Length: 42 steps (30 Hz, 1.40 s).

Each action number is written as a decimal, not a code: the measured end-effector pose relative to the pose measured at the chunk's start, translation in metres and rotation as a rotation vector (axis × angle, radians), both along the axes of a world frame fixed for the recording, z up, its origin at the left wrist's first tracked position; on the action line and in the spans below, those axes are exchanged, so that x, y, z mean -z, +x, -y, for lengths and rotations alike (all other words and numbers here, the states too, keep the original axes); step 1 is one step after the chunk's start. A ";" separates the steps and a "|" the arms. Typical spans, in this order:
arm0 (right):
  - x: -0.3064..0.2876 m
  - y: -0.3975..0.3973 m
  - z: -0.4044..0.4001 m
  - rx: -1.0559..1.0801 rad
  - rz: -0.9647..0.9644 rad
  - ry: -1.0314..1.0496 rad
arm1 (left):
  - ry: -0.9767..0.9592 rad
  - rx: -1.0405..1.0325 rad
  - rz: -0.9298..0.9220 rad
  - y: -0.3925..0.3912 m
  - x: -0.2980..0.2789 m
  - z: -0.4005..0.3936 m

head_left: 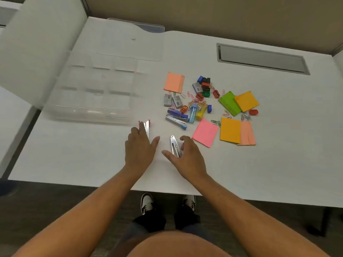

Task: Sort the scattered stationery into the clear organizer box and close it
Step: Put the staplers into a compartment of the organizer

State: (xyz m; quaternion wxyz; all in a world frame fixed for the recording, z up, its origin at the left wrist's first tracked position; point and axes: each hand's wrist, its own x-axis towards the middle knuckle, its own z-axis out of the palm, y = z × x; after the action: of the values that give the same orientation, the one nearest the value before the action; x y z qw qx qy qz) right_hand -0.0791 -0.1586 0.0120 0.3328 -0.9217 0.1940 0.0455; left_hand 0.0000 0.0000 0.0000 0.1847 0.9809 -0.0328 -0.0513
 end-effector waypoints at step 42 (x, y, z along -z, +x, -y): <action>-0.093 0.119 -0.100 0.130 -0.054 1.093 | -1.068 -0.450 -0.418 0.059 -0.098 -0.120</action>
State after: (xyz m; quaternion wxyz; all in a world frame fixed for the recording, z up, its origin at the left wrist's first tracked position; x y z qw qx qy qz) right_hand 0.0403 -0.0583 0.1050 0.7599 -0.5996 0.2069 0.1425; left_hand 0.0593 0.1203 0.0984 0.6594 0.7049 0.1908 -0.1785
